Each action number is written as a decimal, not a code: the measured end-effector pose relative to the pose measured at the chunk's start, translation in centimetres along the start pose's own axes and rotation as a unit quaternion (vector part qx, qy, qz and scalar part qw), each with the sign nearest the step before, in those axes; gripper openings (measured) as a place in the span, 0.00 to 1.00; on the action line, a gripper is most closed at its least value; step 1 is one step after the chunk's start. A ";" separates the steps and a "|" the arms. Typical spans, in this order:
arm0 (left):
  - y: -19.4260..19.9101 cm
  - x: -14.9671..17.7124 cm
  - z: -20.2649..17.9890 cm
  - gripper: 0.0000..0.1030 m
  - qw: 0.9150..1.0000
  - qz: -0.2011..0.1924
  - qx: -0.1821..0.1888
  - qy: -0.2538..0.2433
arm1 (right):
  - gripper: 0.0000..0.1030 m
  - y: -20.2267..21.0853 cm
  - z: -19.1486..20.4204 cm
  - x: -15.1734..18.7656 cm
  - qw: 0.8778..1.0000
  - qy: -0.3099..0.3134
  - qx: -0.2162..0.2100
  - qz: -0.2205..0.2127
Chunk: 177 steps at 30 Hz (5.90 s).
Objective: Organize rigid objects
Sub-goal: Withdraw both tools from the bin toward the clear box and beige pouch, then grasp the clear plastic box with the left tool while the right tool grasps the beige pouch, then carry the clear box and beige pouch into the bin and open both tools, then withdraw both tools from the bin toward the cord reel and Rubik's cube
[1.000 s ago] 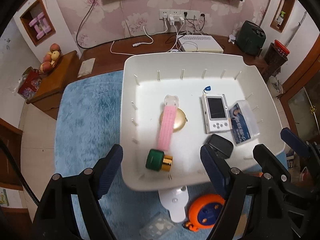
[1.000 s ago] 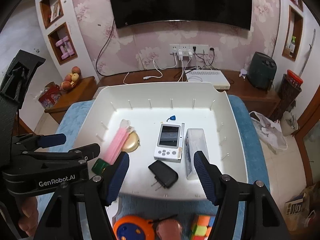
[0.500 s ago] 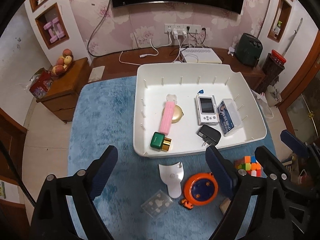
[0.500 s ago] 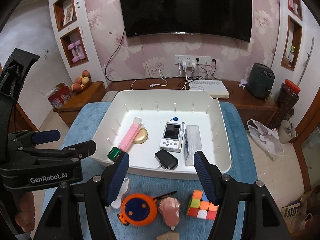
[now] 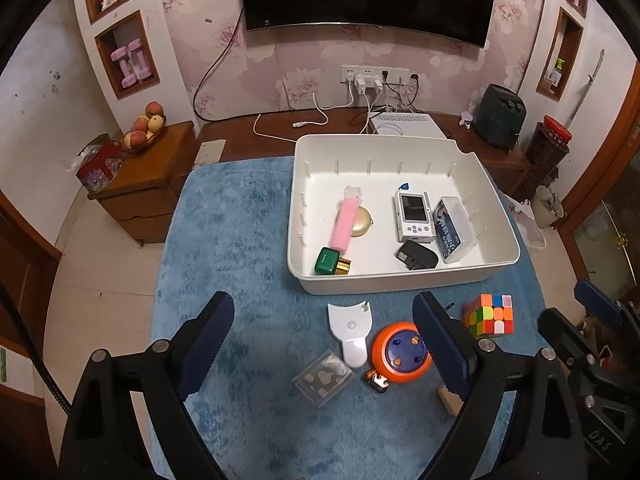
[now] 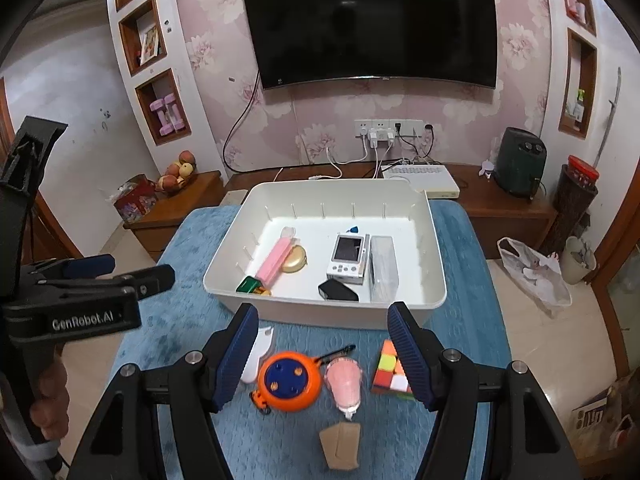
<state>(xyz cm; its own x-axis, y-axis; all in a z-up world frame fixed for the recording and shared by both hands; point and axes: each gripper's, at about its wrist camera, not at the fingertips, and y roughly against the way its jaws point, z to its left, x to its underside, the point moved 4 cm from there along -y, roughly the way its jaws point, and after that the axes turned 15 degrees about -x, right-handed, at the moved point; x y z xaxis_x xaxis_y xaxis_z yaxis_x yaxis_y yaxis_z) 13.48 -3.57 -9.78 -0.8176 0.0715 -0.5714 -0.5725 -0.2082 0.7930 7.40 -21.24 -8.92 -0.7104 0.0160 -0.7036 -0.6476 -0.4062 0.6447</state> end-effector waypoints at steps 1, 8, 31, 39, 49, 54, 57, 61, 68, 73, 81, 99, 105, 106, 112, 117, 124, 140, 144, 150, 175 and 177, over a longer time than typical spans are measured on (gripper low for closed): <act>0.1 0.2 0.2 0.90 1.000 0.001 0.001 0.002 | 0.70 0.2 -0.2 0.4 1.000 -0.002 -0.001 0.000; -0.6 2.2 0.5 0.90 1.000 0.013 -0.003 -0.002 | 0.73 1.0 -2.0 3.5 1.000 -0.007 0.004 0.011; -11.6 10.7 -4.3 0.90 0.978 0.109 0.047 -0.171 | 0.73 -5.7 -5.1 16.5 0.987 -0.081 0.006 0.138; -13.5 11.4 -5.5 0.89 0.966 0.110 0.037 -0.232 | 0.73 -8.7 -4.3 17.2 0.985 -0.071 0.011 0.158; -14.8 11.9 -5.4 0.63 0.964 0.122 0.063 -0.227 | 0.62 -10.5 -4.0 16.5 0.988 -0.029 0.035 0.146; -14.4 12.2 -5.5 0.57 0.968 0.115 0.065 -0.213 | 0.45 -10.4 -4.2 16.2 0.990 -0.031 0.025 0.139; -13.8 12.3 -5.2 0.57 0.972 0.115 0.063 -0.197 | 0.45 -9.8 -4.3 15.9 0.991 -0.035 0.017 0.131; -11.6 12.1 -4.3 0.57 0.976 0.104 0.069 -0.177 | 0.44 -8.4 -3.7 15.3 0.993 -0.028 0.008 0.115; -5.1 9.1 -3.3 0.57 0.983 0.050 0.085 -0.151 | 0.45 -5.2 -2.4 12.0 0.997 -0.029 -0.016 0.067; -2.5 3.0 -2.4 0.57 0.986 0.014 0.104 -0.129 | 0.45 -3.1 -1.3 7.7 0.999 -0.019 -0.026 0.020; -0.2 -5.1 -1.5 0.57 0.988 -0.043 0.102 -0.112 | 0.45 -1.4 0.5 -0.9 0.999 0.030 0.002 -0.034; -5.4 -15.9 -4.6 0.57 0.992 -0.054 0.074 -0.084 | 0.45 -6.1 -1.0 -15.0 0.997 0.003 0.040 -0.069; -13.0 -15.5 -6.9 0.57 0.994 0.004 0.042 -0.098 | 0.44 -13.2 -2.9 -12.3 0.999 -0.019 0.047 0.003; -14.0 -15.2 -7.2 0.57 0.994 0.013 0.038 -0.102 | 0.44 -14.2 -3.2 -11.6 0.999 -0.023 0.045 0.014; -18.7 -13.2 -9.4 0.57 0.989 0.049 0.015 -0.136 | 0.44 -19.3 -4.3 -7.1 0.995 -0.038 0.046 0.079; -21.2 -12.2 -10.7 0.57 0.986 0.075 0.013 -0.149 | 0.44 -21.7 -4.8 -4.5 0.991 -0.034 0.053 0.122; -22.5 -11.7 -11.3 0.57 0.984 0.086 0.000 -0.156 | 0.44 -22.9 -5.3 -3.2 0.987 -0.042 0.048 0.147; -18.1 -11.3 -9.9 0.81 0.988 0.072 0.017 -0.137 | 0.64 -18.8 -3.3 -3.8 0.994 -0.018 0.033 0.103; -16.4 -11.2 -9.2 0.91 0.990 0.061 0.022 -0.125 | 0.64 -17.0 -2.4 -4.0 0.995 -0.014 0.027 0.090; -13.3 -10.6 -7.8 0.91 0.992 0.047 0.026 -0.110 | 0.64 -14.2 -1.1 -3.9 0.997 -0.003 0.023 0.074; -0.8 -7.0 -3.2 0.98 0.997 -0.038 0.037 -0.056 | 0.64 -3.4 3.3 -2.3 0.999 0.034 0.002 0.006; 0.1 -6.6 -3.1 0.98 0.997 -0.047 0.032 -0.054 | 0.64 -2.8 3.2 -2.2 0.999 0.032 0.003 0.001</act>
<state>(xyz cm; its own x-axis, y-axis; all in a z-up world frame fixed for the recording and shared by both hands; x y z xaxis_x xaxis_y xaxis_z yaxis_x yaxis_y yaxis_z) 18.99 -7.07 -6.57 -0.7596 0.1923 -0.6213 -0.6474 -0.1329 0.7505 9.90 -17.23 -8.21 -0.6932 -0.0441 -0.7194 -0.6474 -0.4007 0.6483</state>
